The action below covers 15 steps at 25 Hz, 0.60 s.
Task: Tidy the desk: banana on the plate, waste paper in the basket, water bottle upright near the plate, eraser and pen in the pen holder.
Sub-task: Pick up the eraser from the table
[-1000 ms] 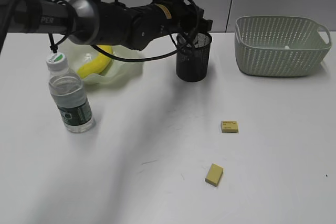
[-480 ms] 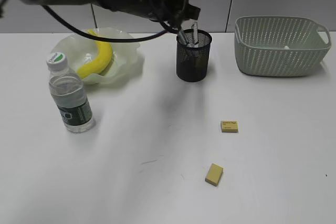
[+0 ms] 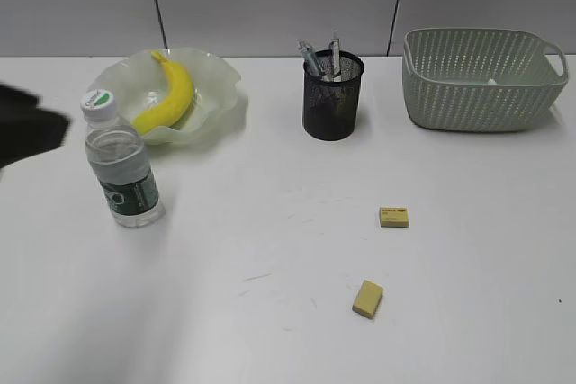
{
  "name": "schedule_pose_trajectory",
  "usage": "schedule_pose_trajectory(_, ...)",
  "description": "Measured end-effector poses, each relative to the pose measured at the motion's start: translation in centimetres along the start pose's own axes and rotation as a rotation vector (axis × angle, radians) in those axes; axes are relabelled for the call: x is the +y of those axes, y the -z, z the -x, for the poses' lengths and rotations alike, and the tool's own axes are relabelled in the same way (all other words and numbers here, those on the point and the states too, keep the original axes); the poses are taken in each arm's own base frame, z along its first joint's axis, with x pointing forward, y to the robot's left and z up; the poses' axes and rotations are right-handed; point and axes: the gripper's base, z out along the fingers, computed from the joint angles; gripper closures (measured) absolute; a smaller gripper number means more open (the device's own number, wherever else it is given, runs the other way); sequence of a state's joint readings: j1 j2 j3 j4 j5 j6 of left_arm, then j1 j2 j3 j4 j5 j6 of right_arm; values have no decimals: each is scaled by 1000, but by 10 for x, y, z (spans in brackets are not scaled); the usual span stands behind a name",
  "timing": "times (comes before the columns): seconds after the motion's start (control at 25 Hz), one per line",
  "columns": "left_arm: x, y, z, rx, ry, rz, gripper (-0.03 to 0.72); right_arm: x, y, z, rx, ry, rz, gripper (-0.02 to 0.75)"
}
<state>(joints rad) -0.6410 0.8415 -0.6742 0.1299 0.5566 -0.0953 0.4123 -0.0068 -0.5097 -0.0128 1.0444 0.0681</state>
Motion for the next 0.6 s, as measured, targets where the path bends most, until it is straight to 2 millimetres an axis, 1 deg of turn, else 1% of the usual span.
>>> schedule_pose_trajectory(0.04,2,25,-11,-22,13,4,399,0,0,0,0,0,0,391)
schedule_pose_trajectory(0.08,3,42,-20,-42,22,5,399,0,0,0,0,0,0,391)
schedule_pose_trajectory(0.2,6,79,-44,-48,49,13,399,0,0,0,0,0,0,391)
schedule_pose_trajectory(0.32,8,103,-69,-19,119,22,399,0,0,0,0,0,0,391)
schedule_pose_trajectory(0.44,11,121,-87,-43,159,43,399,0,0,0,-2,0,0,391)
schedule_pose_trajectory(0.48,12,126,-92,-63,166,51,399,0,0,0,-3,0,0,391)
schedule_pose_trajectory(0.6,13,129,-111,-106,174,60,399,0,1,4,-20,0,1,391)
